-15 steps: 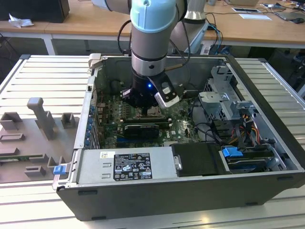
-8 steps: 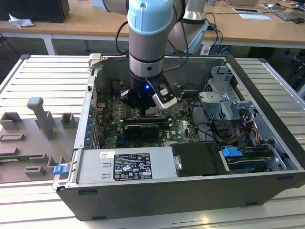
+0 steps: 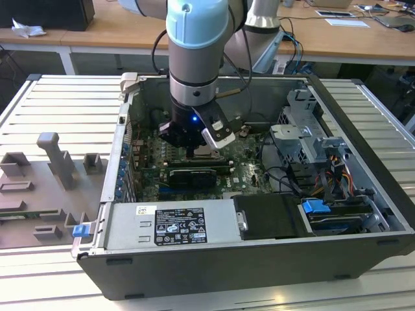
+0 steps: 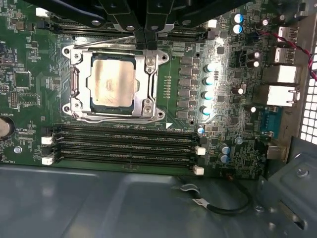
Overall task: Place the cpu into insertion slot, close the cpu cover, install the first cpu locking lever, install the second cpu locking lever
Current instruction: 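Install the second cpu locking lever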
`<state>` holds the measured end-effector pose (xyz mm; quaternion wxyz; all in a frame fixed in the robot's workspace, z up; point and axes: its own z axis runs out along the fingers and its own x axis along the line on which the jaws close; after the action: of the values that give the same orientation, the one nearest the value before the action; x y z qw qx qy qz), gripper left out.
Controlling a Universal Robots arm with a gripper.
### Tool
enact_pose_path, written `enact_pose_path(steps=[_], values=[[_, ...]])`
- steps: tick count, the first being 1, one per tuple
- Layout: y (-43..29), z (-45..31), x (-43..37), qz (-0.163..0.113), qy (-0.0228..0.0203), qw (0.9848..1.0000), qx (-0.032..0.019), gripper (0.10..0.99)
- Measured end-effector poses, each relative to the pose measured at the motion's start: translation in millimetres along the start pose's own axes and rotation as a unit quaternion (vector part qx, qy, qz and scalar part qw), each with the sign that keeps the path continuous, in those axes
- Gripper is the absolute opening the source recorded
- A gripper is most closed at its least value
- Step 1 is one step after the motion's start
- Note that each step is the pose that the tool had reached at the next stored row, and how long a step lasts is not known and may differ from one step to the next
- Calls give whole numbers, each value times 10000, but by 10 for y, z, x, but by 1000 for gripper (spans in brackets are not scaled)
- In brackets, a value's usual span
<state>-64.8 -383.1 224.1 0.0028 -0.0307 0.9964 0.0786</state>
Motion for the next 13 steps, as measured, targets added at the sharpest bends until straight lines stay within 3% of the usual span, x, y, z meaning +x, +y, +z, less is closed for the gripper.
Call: enact_pose_path(steps=[13], values=[[-12,37,16,-1,-3,10000,-42,106]])
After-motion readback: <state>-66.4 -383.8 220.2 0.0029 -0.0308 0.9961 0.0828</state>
